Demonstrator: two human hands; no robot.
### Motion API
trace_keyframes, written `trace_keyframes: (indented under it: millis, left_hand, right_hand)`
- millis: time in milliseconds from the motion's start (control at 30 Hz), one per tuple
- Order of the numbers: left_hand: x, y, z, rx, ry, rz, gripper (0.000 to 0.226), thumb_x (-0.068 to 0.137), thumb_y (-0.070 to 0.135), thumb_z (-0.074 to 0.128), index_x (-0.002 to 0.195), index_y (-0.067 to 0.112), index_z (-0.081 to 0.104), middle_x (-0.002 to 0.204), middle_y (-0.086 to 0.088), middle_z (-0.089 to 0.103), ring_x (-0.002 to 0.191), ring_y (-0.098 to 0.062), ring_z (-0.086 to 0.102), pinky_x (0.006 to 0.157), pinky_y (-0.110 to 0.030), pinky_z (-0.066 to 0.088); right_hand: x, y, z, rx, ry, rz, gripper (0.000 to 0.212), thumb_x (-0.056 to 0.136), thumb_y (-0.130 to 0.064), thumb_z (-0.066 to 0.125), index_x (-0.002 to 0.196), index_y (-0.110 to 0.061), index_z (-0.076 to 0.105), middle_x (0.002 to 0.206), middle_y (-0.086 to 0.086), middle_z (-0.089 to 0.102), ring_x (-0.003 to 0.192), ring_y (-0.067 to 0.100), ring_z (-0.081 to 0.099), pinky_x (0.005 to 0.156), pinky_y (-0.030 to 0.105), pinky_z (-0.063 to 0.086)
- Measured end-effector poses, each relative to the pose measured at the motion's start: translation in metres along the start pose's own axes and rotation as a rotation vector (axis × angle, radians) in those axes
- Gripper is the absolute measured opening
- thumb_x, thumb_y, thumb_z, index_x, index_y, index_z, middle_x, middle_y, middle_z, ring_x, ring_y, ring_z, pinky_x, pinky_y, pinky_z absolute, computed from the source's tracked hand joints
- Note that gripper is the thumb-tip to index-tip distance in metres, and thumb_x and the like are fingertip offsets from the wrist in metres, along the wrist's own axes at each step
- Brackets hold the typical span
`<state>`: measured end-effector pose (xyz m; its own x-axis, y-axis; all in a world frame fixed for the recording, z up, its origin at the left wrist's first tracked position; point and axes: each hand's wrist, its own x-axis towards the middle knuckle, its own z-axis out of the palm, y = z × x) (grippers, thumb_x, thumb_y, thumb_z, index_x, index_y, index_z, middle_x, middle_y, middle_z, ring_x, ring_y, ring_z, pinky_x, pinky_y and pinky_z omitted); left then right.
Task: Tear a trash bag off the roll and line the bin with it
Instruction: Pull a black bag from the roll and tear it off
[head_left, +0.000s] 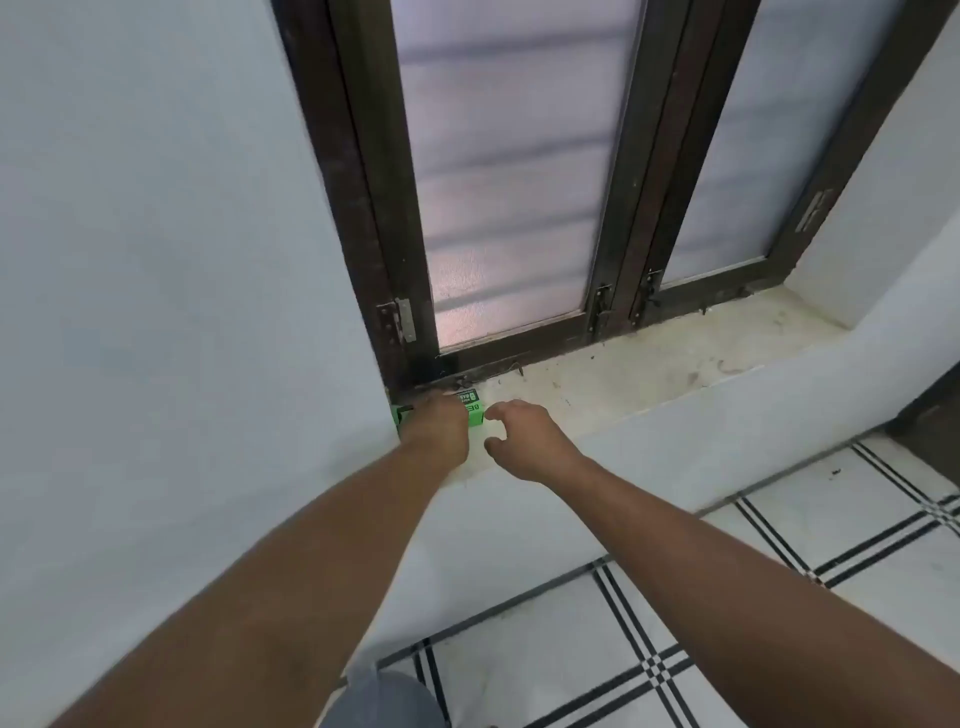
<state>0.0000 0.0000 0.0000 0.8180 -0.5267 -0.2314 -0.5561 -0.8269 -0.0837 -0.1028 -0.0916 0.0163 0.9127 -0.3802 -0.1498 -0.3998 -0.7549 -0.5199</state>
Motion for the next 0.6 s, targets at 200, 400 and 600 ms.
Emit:
trace_keyframes:
  millis: [200, 400, 600]
  left_hand:
    - [0.035, -0.009, 0.006, 0.182, -0.057, -0.087, 0.046, 0.1, 0.021, 0.056, 0.144, 0.01, 0.053, 0.143, -0.014, 0.057, 0.132, -0.032, 0.055, 0.105, -0.038, 0.048]
    - [0.04, -0.009, -0.013, 0.026, 0.005, -0.048, 0.042, 0.096, 0.027, 0.06, 0.136, 0.013, 0.055, 0.129, -0.014, 0.052, 0.111, -0.038, 0.06, 0.089, -0.041, 0.05]
    - [0.033, 0.01, -0.048, -0.197, 0.172, 0.068, 0.062, 0.085, 0.027, 0.076, 0.138, 0.018, 0.047, 0.136, -0.007, 0.053, 0.115, -0.029, 0.057, 0.077, -0.036, 0.047]
  right_hand:
    - [0.042, 0.014, 0.004, 0.001, -0.044, 0.017, 0.056, 0.092, -0.014, 0.068, 0.147, -0.016, 0.056, 0.144, 0.006, 0.059, 0.128, 0.026, 0.057, 0.103, 0.036, 0.05]
    - [0.076, 0.025, 0.009, -0.054, -0.06, -0.097, 0.089, 0.084, -0.005, 0.074, 0.16, -0.021, 0.032, 0.159, 0.003, 0.045, 0.141, 0.025, 0.047, 0.104, 0.036, 0.05]
    - [0.108, 0.049, 0.0, 0.005, -0.076, -0.254, 0.072, 0.084, -0.033, 0.077, 0.145, -0.034, 0.04, 0.135, -0.004, 0.064, 0.116, 0.022, 0.065, 0.087, 0.045, 0.059]
